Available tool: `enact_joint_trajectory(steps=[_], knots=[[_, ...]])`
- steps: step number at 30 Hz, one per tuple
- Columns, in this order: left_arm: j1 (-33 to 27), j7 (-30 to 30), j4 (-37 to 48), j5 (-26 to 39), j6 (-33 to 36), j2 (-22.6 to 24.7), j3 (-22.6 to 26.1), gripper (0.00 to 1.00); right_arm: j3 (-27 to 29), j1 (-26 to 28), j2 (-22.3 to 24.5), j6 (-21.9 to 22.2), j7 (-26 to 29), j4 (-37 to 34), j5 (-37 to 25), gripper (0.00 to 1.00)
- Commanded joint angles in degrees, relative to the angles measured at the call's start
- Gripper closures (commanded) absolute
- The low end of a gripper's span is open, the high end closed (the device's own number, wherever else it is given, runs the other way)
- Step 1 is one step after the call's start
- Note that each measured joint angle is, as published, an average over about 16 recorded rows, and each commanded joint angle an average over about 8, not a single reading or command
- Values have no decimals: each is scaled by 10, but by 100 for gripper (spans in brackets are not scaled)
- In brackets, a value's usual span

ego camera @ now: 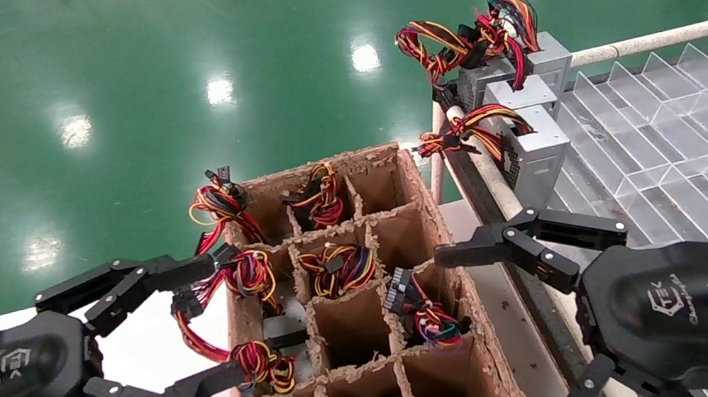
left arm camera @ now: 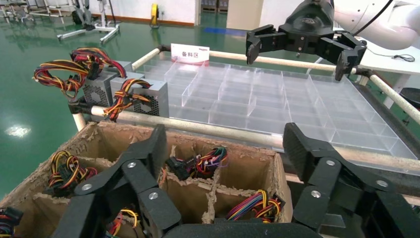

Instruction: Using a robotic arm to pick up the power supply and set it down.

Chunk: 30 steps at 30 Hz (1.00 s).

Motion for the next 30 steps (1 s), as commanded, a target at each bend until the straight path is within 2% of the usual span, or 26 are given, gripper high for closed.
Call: enact_joint_trajectory(steps=[1,30], knots=[[0,0,0,0,0,0,0,0,0,1,-1,1,-1,-2,-1,0],[0,0,0,0,0,0,0,0,-2,6,-4,6,-4,-9,-5,0]])
